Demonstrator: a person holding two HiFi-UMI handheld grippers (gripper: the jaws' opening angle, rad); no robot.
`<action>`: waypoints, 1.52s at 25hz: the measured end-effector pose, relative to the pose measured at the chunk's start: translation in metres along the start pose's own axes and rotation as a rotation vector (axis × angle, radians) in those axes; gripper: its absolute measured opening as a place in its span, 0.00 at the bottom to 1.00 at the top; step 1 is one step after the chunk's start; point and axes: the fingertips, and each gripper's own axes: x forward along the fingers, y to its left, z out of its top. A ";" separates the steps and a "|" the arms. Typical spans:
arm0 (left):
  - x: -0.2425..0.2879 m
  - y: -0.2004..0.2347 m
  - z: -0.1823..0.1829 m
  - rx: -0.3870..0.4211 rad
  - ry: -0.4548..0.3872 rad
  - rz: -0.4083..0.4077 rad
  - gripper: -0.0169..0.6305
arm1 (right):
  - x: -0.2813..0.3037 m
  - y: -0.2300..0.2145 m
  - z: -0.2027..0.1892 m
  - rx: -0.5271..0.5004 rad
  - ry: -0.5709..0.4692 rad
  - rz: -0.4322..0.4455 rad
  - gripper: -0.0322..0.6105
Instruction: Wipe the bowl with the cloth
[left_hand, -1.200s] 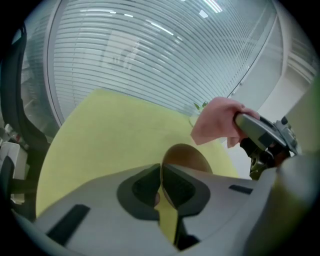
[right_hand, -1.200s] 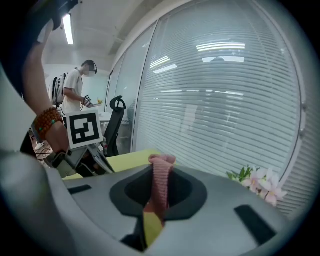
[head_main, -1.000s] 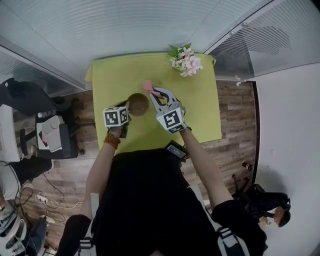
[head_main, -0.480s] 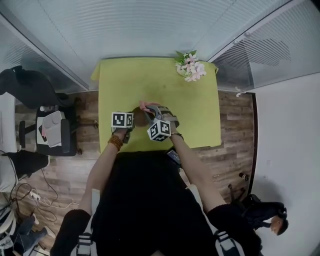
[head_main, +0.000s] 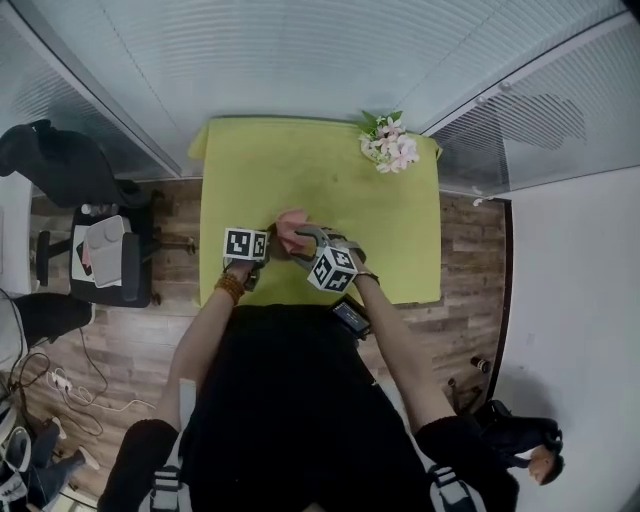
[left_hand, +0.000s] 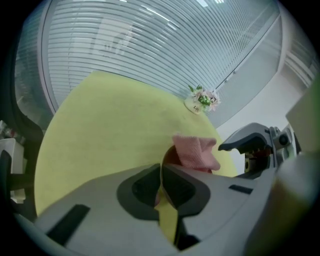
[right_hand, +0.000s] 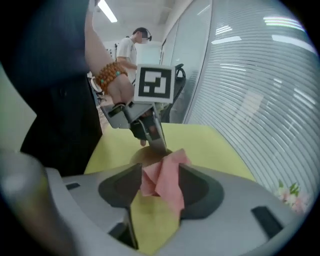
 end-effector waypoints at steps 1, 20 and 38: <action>0.000 0.001 -0.001 -0.001 0.000 -0.002 0.06 | -0.005 -0.002 0.002 0.021 -0.024 -0.004 0.40; 0.004 -0.017 0.000 0.195 0.038 -0.019 0.06 | 0.050 -0.043 -0.025 0.036 0.141 -0.102 0.37; -0.050 -0.060 0.054 0.539 -0.305 -0.121 0.10 | 0.022 -0.069 0.011 0.164 0.048 -0.154 0.09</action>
